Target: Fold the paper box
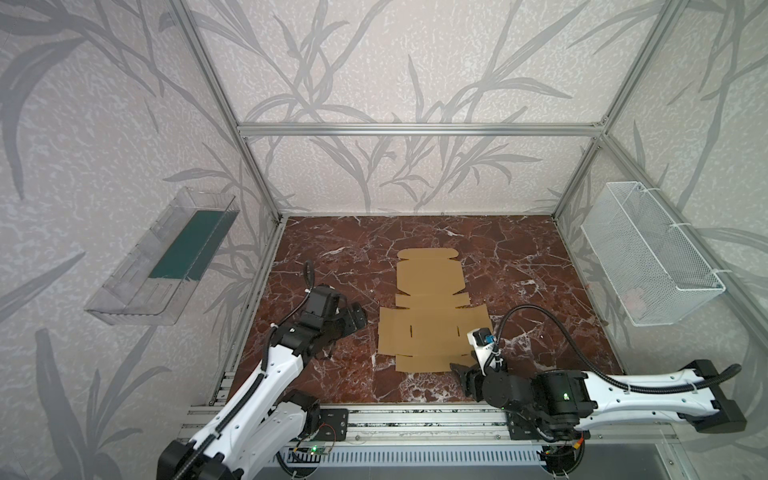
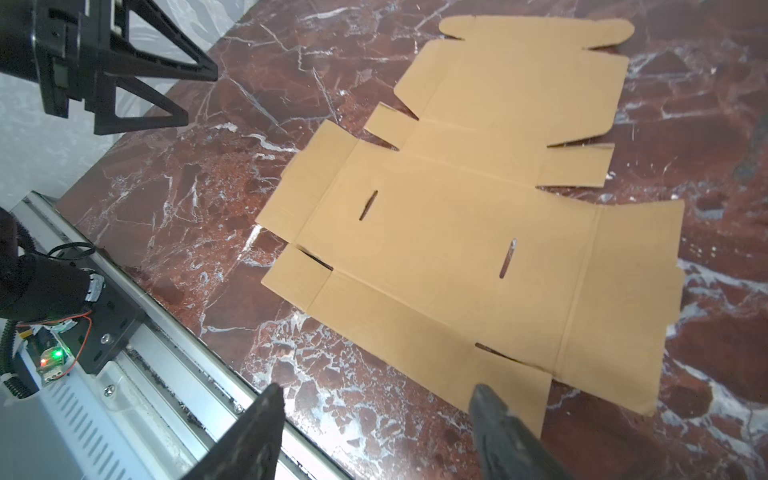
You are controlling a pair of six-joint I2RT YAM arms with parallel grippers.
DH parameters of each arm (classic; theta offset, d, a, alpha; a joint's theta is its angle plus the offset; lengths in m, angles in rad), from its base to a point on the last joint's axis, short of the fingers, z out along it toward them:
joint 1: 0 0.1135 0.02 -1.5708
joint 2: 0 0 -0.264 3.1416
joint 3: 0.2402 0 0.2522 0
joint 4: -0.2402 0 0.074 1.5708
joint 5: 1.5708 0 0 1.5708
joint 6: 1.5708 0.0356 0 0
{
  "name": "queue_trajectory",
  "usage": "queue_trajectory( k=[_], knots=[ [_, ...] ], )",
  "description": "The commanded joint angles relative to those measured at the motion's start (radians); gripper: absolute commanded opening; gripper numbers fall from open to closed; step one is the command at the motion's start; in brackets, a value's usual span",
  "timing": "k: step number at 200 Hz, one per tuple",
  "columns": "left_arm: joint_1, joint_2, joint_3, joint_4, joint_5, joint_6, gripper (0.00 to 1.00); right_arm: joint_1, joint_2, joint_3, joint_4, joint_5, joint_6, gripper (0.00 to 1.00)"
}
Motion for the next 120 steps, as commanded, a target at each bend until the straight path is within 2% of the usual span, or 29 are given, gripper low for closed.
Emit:
queue_trajectory(
  k=[1, 25, 56, 79, 120],
  knots=[
    [-0.024, 0.071, -0.015, 0.058, -0.004, 0.018, 0.94, -0.049, -0.023, -0.011, -0.049, -0.082, 0.054, 0.71],
    [-0.068, 0.161, -0.010, 0.139, 0.017, -0.012, 0.90, -0.105, -0.041, -0.015, -0.050, -0.161, 0.036, 0.72],
    [-0.139, 0.268, 0.009, 0.187, -0.008, -0.024, 0.83, -0.113, -0.073, -0.045, -0.040, -0.176, 0.068, 0.72],
    [-0.157, 0.286, -0.027, 0.243, 0.006, -0.038, 0.82, -0.113, -0.118, -0.091, 0.012, -0.225, 0.072, 0.72],
    [-0.172, 0.268, -0.067, 0.292, 0.013, -0.063, 0.80, -0.112, -0.145, -0.113, -0.002, -0.221, 0.070, 0.72]
  ],
)
